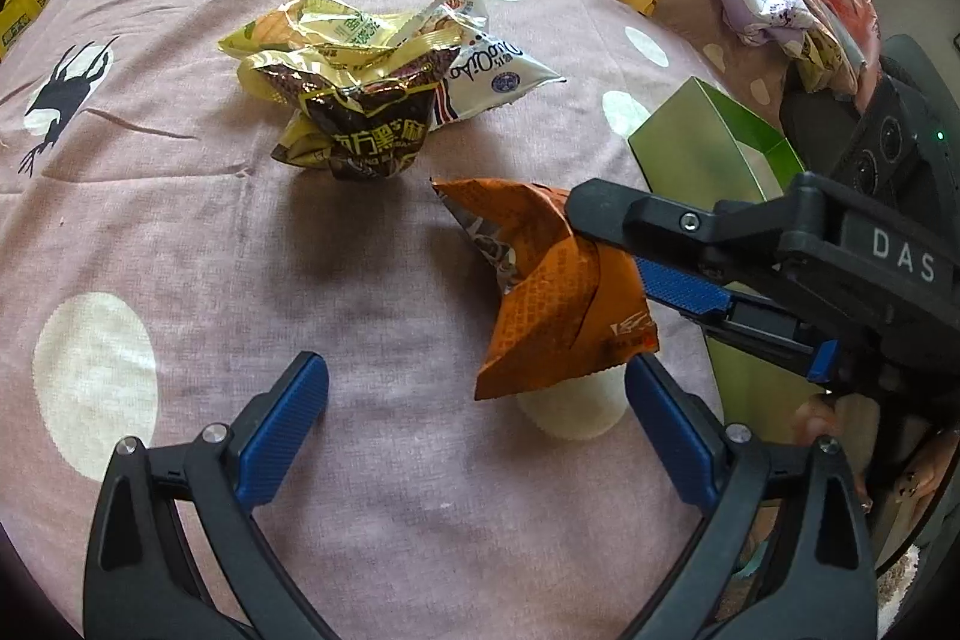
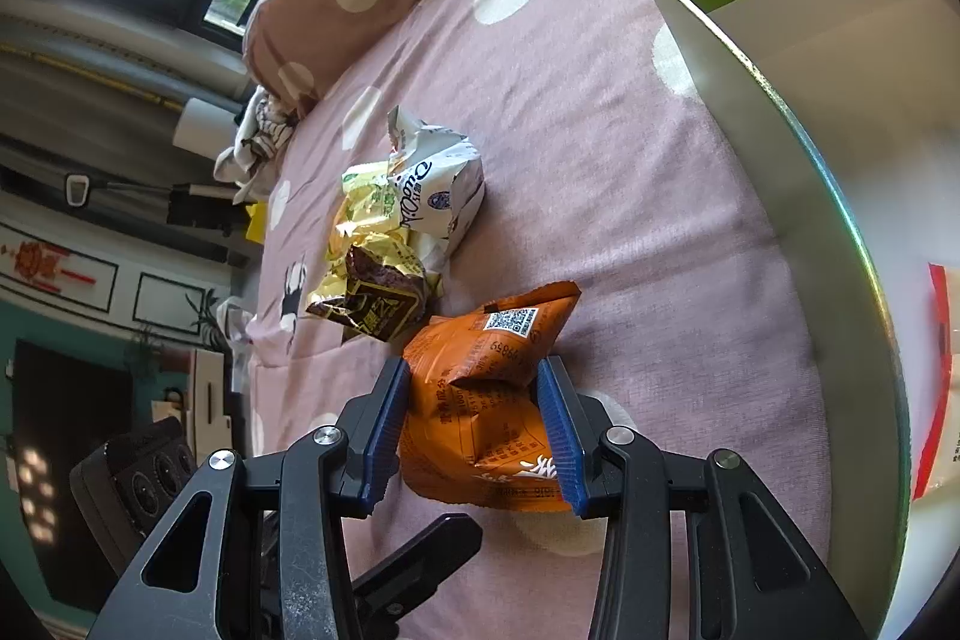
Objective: Organize snacks
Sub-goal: 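Carry the orange pastry bag with the right tool over the box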
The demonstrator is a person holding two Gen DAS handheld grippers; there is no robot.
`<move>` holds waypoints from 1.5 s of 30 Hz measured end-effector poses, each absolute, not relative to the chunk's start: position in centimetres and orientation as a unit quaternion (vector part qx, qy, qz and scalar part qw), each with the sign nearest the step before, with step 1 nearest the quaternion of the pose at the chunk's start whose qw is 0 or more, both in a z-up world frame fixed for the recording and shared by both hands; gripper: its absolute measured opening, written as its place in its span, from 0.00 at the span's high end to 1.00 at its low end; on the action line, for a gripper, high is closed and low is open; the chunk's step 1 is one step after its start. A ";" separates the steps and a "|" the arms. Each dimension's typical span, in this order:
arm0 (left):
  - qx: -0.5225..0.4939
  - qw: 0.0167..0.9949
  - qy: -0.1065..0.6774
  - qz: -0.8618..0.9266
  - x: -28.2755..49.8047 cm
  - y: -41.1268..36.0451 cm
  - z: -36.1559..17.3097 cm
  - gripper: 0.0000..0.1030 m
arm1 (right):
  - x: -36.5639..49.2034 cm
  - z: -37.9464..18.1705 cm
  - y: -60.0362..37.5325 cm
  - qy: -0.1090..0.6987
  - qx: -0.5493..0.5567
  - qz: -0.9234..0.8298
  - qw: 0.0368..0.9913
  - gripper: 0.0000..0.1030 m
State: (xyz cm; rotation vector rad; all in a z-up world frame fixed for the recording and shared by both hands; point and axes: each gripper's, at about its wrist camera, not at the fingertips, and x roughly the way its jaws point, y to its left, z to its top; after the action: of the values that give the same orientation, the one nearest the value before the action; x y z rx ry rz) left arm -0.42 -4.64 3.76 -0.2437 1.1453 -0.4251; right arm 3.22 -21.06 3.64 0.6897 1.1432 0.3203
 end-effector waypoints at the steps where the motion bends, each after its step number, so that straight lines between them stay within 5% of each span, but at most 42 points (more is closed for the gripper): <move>1: -0.113 0.812 0.536 -0.200 -0.4 -4.8 3.7 0.04 | 3.2 3.6 -21.1 0.528 0.318 0.148 0.773 0.58; 5: -0.117 0.812 0.530 -0.214 -0.2 -5.1 3.5 0.09 | 3.4 3.3 -20.9 0.530 0.323 0.154 0.769 0.58; 12: -0.156 0.797 0.514 -0.276 0.2 -5.8 3.5 0.46 | 3.7 2.8 -20.8 0.531 0.335 0.167 0.760 0.58; 25: -0.107 0.839 0.457 -0.275 -1.5 -7.2 6.3 0.53 | 2.2 5.2 -21.2 0.493 0.339 0.192 0.778 0.58; 45: -0.016 0.849 0.350 -0.395 -1.9 -18.0 12.9 0.52 | -4.3 12.6 -32.3 0.314 0.400 0.100 0.855 0.57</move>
State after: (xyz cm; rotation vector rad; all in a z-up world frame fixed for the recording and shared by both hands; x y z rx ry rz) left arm -1.93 -18.01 12.91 -0.0345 0.7366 -0.8325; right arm -4.33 -32.29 12.55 0.8401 0.6605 0.2107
